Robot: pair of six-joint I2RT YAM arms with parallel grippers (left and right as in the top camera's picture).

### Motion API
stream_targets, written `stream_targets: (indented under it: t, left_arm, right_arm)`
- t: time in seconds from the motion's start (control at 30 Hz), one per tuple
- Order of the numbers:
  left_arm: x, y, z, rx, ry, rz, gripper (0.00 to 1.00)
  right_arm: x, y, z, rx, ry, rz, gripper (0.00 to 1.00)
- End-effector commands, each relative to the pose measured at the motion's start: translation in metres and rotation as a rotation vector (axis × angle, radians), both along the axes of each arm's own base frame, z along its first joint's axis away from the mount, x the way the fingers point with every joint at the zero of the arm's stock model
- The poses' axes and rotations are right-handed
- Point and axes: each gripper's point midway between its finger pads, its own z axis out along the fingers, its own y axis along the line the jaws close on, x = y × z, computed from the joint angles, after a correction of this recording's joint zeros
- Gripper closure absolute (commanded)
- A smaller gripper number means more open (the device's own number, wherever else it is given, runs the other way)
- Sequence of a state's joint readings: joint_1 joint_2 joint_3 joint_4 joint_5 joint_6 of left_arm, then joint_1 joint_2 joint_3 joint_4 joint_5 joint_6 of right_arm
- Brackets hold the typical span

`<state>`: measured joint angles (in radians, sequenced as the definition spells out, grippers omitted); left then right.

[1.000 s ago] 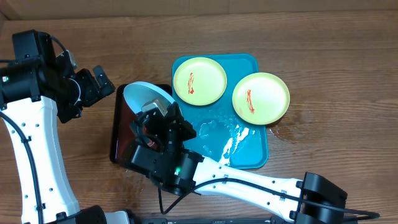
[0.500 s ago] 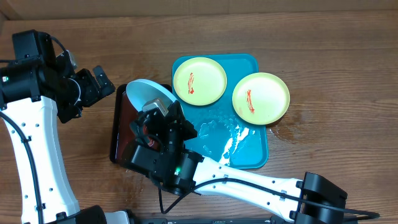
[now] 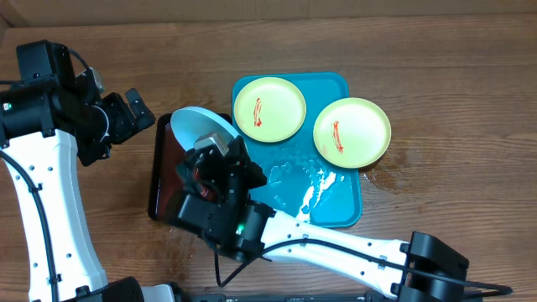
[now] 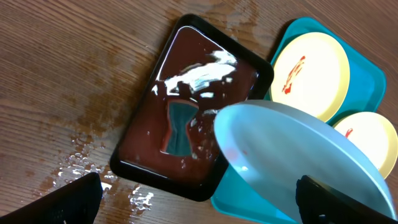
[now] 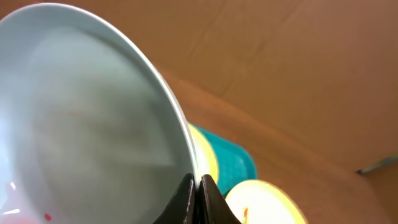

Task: Clean dirty plates on tray and stack at the side
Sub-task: 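Lift the white plate off the blue tray with the right gripper, then place the white plate on the table right of the blue tray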

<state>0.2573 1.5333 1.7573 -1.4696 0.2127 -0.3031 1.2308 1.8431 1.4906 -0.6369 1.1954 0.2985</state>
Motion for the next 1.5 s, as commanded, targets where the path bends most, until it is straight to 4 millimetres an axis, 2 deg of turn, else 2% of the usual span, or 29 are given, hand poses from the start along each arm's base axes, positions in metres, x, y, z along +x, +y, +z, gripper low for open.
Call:
stream_targets:
  t: [0.0,0.07,0.13,0.23,0.33,0.4,0.47,0.53,0.63,0.7,0.8,0.87,0.93,1.03,1.17,1.23,1.33,1.47]
  left_arm:
    - [0.001,0.003,0.008,0.022,-0.031,-0.011,0.0]
    - [0.001,0.003,0.008,0.021,-0.031,-0.011,0.0]
    - [0.001,0.003,0.008,0.022,-0.031,-0.011,0.0]
    - [0.001,0.003,0.008,0.022,-0.031,-0.011,0.0]
    - [0.001,0.003,0.008,0.022,-0.031,-0.011,0.0]
    - [0.001,0.003,0.008,0.022,-0.031,-0.011,0.0]
    - [0.001,0.003,0.008,0.022,-0.031,-0.011,0.0]
    - [0.001,0.003,0.008,0.022,-0.031,-0.011,0.0]
    - [0.001,0.003,0.008,0.022,-0.031,-0.011,0.0]
    - [0.001,0.003,0.008,0.022,-0.03,-0.011,0.01]
    - [0.001,0.003,0.008,0.022,-0.03,-0.011,0.0]
    - [0.001,0.003,0.008,0.022,-0.03,-0.011,0.0]
    - [0.001,0.003,0.008,0.022,-0.03,-0.011,0.0]
    - [0.001,0.003,0.008,0.022,-0.03,-0.011,0.0]
    - [0.001,0.003,0.008,0.022,-0.03,-0.011,0.0]
    - [0.001,0.003,0.008,0.022,-0.03,-0.011,0.0]
    - [0.001,0.003,0.008,0.022,-0.03,-0.011,0.0]
    - [0.001,0.003,0.008,0.022,-0.03,-0.011,0.0]
  right_arm:
    - [0.017,0.003,-0.016,0.231,0.185,0.018,0.96]
    - [0.017,0.01,-0.03,0.328,0.367,0.074,0.96]
    - [0.021,0.007,-0.03,0.435,0.517,0.097,0.96]
    - [0.033,-0.013,-0.007,0.58,0.67,0.125,0.96]
    - [0.051,-0.057,0.023,0.727,0.735,0.098,0.96]
    - [0.064,-0.102,0.036,0.827,0.744,0.008,0.96]
    - [0.076,-0.153,0.038,0.88,0.734,-0.113,0.96]
    - [0.086,-0.22,0.032,0.917,0.716,-0.295,0.96]
    - [0.087,-0.31,0.014,0.974,0.698,-0.552,0.96]
    - [0.08,-0.369,-0.001,1.023,0.675,-0.717,0.96]
    - [0.058,-0.442,-0.029,1.093,0.64,-0.936,0.96]
    - [0.04,-0.473,-0.05,1.129,0.631,-1.042,0.96]
    - [0.023,-0.496,-0.072,1.157,0.624,-1.126,0.96]
    - [0.001,-0.516,-0.106,1.164,0.62,-1.225,0.96]
    - [-0.02,-0.516,-0.147,1.145,0.649,-1.296,0.96]
    - [-0.025,-0.502,-0.166,1.128,0.685,-1.293,0.96]
    - [-0.023,-0.476,-0.182,1.078,0.741,-1.239,0.96]
    - [-0.03,-0.455,-0.19,0.936,0.774,-1.264,0.96]
